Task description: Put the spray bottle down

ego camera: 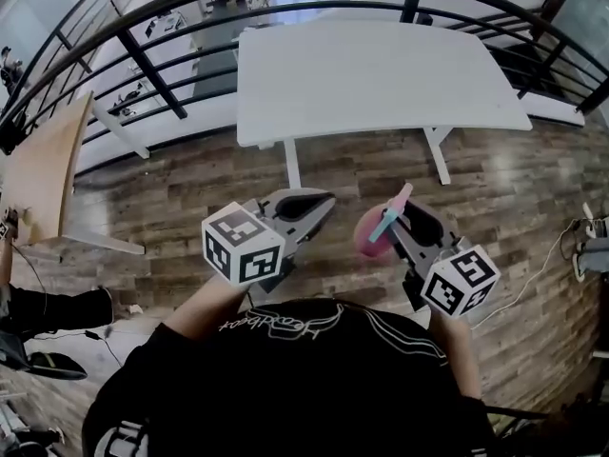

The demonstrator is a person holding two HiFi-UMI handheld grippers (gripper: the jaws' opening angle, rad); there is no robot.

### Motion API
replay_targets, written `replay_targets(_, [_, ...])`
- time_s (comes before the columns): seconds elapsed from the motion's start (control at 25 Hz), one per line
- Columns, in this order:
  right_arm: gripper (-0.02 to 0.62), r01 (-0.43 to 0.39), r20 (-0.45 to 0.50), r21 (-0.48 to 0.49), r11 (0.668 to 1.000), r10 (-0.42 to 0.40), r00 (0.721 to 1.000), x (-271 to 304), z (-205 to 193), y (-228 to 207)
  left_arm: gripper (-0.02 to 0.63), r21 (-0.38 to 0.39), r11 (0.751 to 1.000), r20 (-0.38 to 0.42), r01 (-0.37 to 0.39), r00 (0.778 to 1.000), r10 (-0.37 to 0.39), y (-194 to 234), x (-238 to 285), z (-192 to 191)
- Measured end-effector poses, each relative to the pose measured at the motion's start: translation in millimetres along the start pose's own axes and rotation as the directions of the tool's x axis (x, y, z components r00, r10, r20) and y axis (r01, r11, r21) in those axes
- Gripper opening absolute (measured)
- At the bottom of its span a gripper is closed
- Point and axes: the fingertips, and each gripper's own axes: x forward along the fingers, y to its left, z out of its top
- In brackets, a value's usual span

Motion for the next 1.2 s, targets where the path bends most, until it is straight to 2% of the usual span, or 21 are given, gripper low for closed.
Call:
replay_targets(0.6, [0.147,-0.052,0.03,-0.019,0.998,0.053,0.998,64,31,-63,0.008,-0.004,0.997,0.029,-0.072,0.997,0.072,70,35,31])
replay_targets(1.12, [0.147,-0.125,-0.019,0.006,0.992,0.125,0.992,184,83,-211,0.008,-0.104,0.984,0.005,-0.146,0.989,0.147,211,149,81])
replay_targets(1.2, [0.147,-0.131,-0.025,0.004,0.991,0.131,0.991,196,88,-228,0.008,-0.101,0.982,0.008,-0.157,0.987,0.158,226,161,87])
